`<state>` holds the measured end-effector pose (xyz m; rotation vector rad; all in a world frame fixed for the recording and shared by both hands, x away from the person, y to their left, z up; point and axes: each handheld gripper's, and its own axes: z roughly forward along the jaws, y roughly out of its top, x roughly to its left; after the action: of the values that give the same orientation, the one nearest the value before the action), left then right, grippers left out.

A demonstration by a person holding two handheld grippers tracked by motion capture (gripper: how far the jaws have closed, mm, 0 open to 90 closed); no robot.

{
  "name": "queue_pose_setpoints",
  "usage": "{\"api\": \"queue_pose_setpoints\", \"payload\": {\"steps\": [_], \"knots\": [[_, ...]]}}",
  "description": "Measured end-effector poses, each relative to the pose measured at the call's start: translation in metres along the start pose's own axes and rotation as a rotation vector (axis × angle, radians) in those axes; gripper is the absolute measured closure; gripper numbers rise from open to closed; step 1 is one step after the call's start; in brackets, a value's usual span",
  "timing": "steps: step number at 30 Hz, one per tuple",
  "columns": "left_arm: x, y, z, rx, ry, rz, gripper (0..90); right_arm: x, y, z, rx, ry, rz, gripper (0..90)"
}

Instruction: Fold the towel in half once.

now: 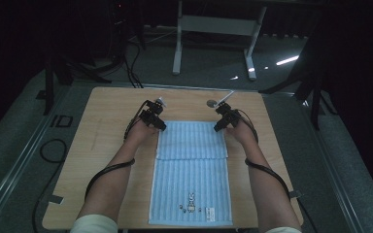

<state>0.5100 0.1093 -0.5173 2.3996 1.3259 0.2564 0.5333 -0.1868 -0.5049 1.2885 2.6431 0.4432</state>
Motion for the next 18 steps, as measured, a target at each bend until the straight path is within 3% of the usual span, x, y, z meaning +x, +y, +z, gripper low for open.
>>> {"api": "queue_pose_setpoints", "payload": {"steps": [5, 7, 12, 16, 18], "knots": [[0.002, 0.002, 0.009, 0.024, 0.011, 0.009, 48.4, -0.004, 0.009, 0.010, 0.004, -0.007, 0.045, 49.4], [0.001, 0.002, 0.011, 0.022, 0.009, 0.012, 48.4, -0.004, 0.010, 0.014, 0.016, -0.024, 0.050, 49.4], [0.000, 0.002, 0.014, 0.003, -0.004, 0.008, 46.5, -0.004, 0.010, 0.021, 0.042, -0.012, 0.045, 50.0], [-0.002, 0.002, 0.014, 0.002, 0.003, 0.021, 47.2, -0.003, 0.012, 0.021, 0.051, 0.007, 0.034, 58.4], [-0.004, 0.002, 0.013, -0.004, -0.009, 0.039, 52.9, -0.001, 0.012, 0.020, 0.052, 0.011, 0.023, 66.7]]}}
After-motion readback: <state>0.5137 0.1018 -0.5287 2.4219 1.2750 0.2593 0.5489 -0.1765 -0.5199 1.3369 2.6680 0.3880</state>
